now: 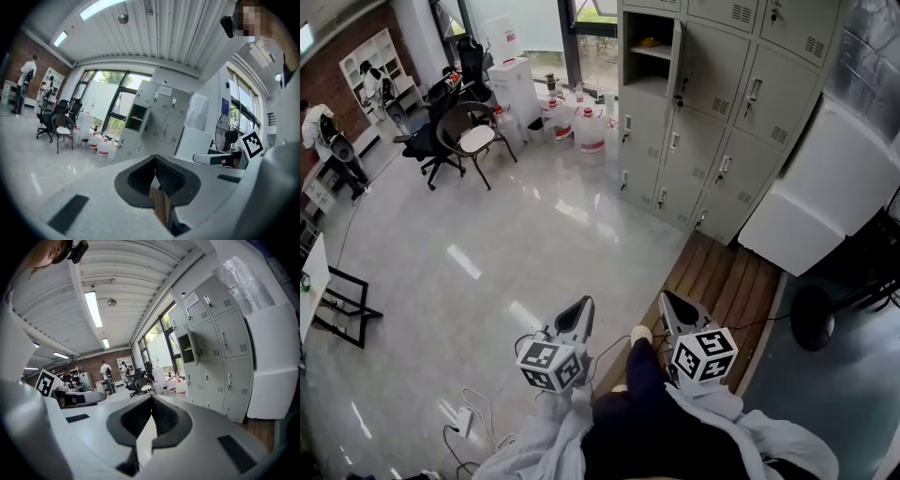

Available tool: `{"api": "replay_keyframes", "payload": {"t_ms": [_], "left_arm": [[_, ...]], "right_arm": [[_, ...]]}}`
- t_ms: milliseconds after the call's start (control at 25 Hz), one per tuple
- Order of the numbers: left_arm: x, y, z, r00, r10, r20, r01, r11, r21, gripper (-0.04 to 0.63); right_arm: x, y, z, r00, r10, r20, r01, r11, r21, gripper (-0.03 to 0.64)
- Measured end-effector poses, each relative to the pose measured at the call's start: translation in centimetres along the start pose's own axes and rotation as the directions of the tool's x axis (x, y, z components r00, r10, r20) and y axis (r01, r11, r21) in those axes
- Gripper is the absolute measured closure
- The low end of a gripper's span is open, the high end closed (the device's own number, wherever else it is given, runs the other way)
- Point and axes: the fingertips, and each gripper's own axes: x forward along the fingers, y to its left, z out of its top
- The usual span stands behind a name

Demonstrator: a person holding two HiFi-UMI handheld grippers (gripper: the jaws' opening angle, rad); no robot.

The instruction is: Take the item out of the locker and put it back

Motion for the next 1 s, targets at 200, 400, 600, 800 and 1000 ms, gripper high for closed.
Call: {"api": "replay_keyframes", "payload": {"t_ms": [200,400,600,800,1000], "left_arm": [[3.7,1.9,1.3,1.000,0.023,0.002,-0.023,1.000,0.017,0.589],[8.7,3.8,3.6,0.999,0.038,0.020,-0.038,0.999,0.018,0.589],[14.0,5.7,5.6,0.998,0.050,0.035,-0.051,0.998,0.023,0.589],[18.0,7.4,6.5,0.997,0.067,0.038,-0.068,0.998,0.015,0.589],[21.3,8.9,7.2,0.994,0.092,0.051,-0.092,0.996,-0.006,0.589]], "right_arm": [[3.4,-2.9,1.5,1.000,-0.014,0.007,0.014,1.000,-0.009,0.617],[7.8,-6.3,4.3,0.999,0.011,0.031,-0.011,1.000,-0.007,0.510],[12.8,-9.6,6.5,0.999,0.044,0.027,-0.044,0.999,0.000,0.343],[16.8,-12.4,8.1,0.999,0.040,0.017,-0.040,0.999,-0.014,0.142],[19.7,-14.8,9.5,0.998,0.052,0.027,-0.051,0.999,-0.014,0.038]]}}
